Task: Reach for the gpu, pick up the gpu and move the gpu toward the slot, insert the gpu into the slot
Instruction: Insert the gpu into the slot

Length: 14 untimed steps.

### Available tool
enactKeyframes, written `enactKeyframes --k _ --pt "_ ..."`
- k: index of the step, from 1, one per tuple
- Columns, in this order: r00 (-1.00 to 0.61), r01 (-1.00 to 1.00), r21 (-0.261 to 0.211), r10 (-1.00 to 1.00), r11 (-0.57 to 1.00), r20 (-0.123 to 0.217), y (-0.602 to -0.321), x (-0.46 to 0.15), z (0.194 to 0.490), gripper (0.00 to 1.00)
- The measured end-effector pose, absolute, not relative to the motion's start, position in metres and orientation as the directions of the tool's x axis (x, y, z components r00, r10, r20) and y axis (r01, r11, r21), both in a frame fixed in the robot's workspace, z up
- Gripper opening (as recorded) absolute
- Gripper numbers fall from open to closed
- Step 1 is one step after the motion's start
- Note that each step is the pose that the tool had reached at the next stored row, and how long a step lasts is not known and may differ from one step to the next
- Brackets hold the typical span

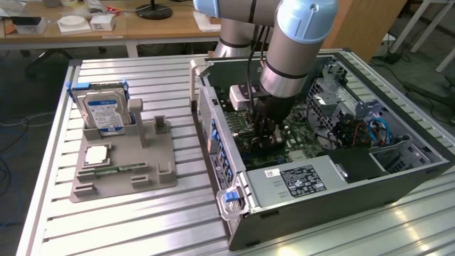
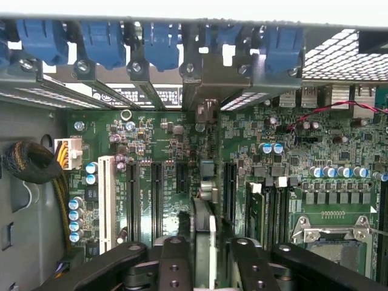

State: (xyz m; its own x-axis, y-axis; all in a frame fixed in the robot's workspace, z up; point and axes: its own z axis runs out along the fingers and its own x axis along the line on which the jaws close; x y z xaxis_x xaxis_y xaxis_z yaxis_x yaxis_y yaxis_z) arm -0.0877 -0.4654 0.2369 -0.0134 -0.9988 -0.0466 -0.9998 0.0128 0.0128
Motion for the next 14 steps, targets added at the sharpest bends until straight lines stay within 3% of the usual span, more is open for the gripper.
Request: enactKeyframes --k 1,14 --pt "-0.013 -1.000 0.013 -0.999 0.013 -0.047 -0.465 -0.088 0.237 0.33" --pt "-0.013 -1.000 0.010 -0.999 0.013 -0.046 -0.465 -0.088 0.262 0.33"
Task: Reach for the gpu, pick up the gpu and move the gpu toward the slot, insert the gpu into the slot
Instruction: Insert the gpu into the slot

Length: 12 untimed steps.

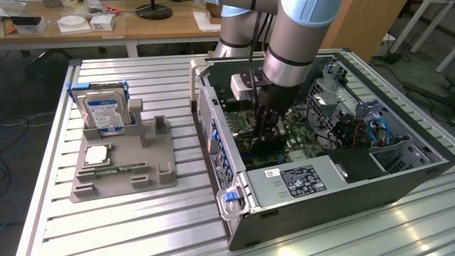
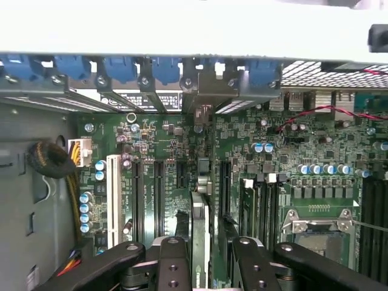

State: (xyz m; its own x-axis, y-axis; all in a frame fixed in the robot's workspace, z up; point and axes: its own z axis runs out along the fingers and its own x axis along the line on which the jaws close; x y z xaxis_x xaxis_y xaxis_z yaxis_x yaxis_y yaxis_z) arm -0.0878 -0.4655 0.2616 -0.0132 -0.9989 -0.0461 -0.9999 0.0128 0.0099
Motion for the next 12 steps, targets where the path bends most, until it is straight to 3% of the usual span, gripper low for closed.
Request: enactKeyframes --k 7,8,10,12 --pt "-0.013 -1.000 0.010 -0.999 0.013 -0.046 -0.465 -0.088 0.277 0.33" --pt "-0.013 -1.000 0.010 -0.999 0.013 -0.046 -0.465 -0.088 0.279 0.26" --pt "-0.013 -1.000 0.010 -0.999 0.013 -0.046 -0.465 -0.088 0.279 0.26" --pt "-0.013 -1.000 0.010 -0.999 0.013 -0.046 -0.465 -0.088 0.279 0.14"
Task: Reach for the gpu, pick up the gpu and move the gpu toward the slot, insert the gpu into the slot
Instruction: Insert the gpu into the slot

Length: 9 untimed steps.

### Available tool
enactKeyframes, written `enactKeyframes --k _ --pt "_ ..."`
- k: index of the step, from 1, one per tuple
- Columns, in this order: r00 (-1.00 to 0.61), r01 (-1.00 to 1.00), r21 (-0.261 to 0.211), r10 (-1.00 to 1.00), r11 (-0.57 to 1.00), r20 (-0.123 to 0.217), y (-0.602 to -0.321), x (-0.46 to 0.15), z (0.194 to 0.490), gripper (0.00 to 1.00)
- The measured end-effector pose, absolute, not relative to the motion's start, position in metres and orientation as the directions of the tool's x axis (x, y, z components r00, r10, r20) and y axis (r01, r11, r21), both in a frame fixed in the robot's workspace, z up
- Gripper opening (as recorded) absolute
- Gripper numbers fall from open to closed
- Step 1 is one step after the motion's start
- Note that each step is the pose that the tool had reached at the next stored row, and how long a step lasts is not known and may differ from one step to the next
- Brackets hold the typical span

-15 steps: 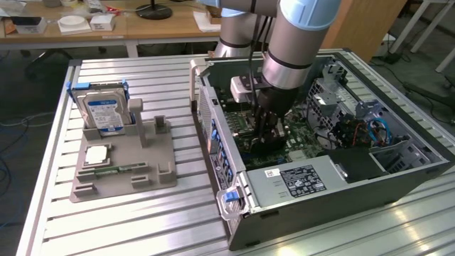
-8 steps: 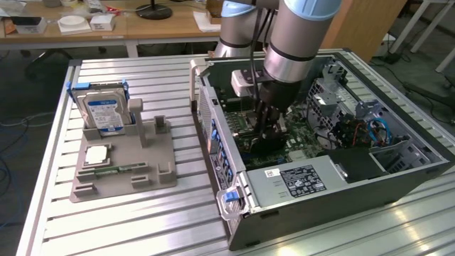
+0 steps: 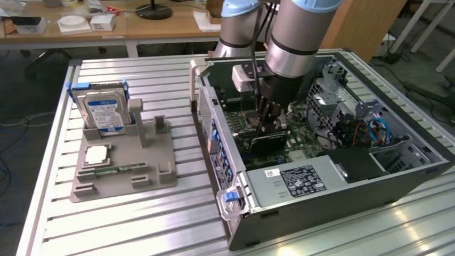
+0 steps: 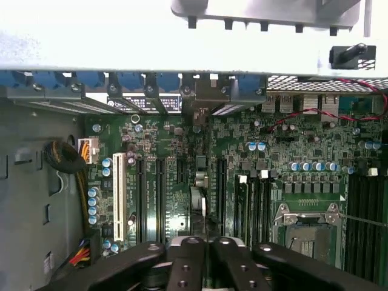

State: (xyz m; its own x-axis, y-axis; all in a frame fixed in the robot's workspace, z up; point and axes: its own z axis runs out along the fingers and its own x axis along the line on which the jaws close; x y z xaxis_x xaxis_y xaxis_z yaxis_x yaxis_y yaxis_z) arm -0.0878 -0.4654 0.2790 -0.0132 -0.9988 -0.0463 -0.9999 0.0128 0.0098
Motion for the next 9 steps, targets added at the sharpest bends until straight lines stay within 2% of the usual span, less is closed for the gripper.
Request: enactKeyframes --k 1,9 --pt "-0.013 -1.000 0.010 -0.999 0.013 -0.046 -0.4654 -0.0878 0.2791 0.10" --pt "-0.013 -1.000 0.010 -0.999 0.013 -0.046 -0.4655 -0.0878 0.2791 0.10"
